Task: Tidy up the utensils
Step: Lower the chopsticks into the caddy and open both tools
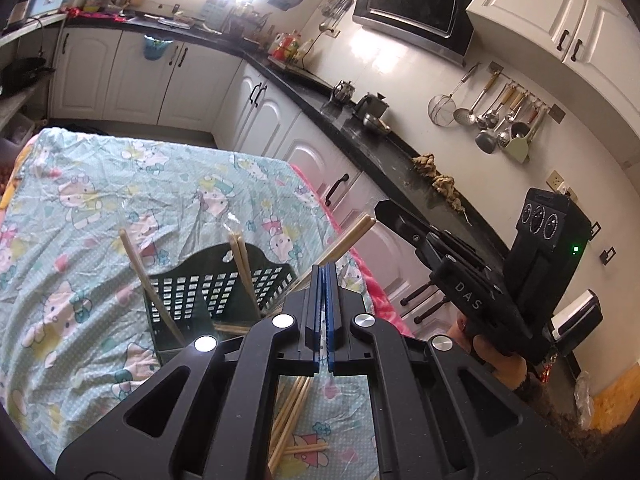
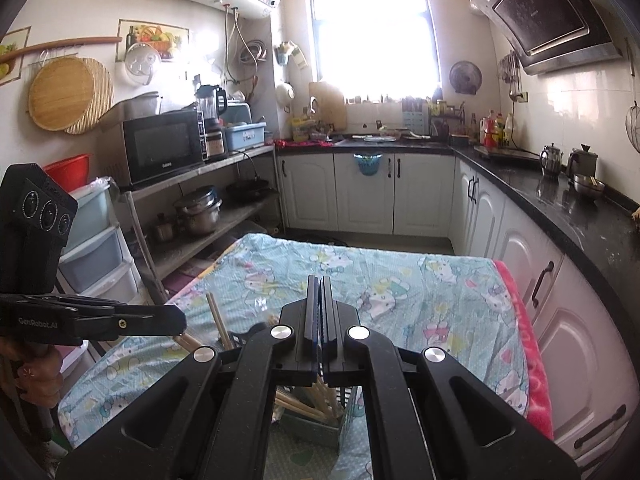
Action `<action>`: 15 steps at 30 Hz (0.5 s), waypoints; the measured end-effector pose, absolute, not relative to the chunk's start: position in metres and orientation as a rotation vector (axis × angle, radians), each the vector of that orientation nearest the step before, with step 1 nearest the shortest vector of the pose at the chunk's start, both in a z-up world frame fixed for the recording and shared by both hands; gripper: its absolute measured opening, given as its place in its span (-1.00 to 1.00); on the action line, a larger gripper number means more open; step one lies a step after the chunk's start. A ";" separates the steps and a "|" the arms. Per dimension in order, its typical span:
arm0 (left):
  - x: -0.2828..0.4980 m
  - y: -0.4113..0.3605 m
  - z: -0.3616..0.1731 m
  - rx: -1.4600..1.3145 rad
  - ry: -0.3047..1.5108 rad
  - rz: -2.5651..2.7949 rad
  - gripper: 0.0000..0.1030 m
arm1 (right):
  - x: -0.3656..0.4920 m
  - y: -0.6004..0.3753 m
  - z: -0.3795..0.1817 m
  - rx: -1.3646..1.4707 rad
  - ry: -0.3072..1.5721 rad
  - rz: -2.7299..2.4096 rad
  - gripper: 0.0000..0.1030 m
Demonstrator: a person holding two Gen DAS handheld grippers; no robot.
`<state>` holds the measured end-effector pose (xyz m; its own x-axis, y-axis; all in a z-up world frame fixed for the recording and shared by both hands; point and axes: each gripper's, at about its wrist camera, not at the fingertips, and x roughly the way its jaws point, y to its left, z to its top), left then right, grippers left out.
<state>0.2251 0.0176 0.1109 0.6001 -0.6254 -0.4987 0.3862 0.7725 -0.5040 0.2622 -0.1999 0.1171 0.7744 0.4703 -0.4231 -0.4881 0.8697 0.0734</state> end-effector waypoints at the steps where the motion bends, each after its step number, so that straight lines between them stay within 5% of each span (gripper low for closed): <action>1: 0.226 0.017 0.108 -0.365 0.716 -0.596 -1.00 | 0.262 -0.200 0.115 -0.039 0.454 0.520 -0.95; 5: 0.225 0.018 0.100 -0.367 0.721 -0.576 -0.87 | 0.262 -0.203 0.110 -0.024 0.461 0.516 -0.54; 15: 0.205 0.036 0.106 -0.345 0.662 -0.500 -0.27 | 0.257 -0.213 0.105 0.020 0.469 0.508 -0.14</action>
<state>0.2049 0.0361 0.1060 0.6783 -0.5423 -0.4958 0.3293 0.8275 -0.4548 0.2575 -0.2133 0.1047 0.7706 0.4728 -0.4273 -0.4636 0.8760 0.1331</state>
